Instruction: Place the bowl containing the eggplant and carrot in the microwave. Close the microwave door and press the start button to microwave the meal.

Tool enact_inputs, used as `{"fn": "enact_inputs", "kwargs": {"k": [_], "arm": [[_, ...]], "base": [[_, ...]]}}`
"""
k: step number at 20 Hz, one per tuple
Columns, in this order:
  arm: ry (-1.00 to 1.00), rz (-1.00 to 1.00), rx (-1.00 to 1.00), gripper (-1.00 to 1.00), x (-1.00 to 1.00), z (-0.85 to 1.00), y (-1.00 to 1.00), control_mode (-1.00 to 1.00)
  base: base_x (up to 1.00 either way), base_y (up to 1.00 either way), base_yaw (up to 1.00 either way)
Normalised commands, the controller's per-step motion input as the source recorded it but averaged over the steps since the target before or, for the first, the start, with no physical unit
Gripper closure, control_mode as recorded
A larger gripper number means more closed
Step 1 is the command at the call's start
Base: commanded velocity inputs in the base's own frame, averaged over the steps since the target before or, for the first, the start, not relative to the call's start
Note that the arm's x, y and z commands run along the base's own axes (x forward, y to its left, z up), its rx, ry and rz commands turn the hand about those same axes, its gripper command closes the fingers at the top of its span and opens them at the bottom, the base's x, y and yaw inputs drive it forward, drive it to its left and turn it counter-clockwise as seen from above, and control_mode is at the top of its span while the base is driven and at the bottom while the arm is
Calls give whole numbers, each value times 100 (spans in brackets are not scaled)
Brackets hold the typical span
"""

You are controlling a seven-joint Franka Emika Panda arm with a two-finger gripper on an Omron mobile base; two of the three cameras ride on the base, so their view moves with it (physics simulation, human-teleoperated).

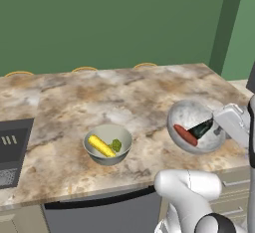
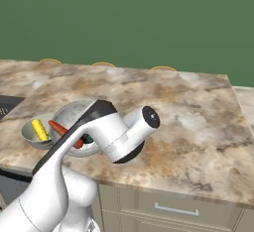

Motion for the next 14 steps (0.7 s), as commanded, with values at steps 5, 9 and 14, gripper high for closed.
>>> {"fn": "enact_inputs", "kwargs": {"k": [5,9,14], "arm": [[1,-1,0,100,-6,32,0,-100],[0,-1,0,100,1,6,0,100],[0,0,0,100,0,0,0,100]], "base": [[0,0,0],[0,0,0],[-82,0,-1]]}}
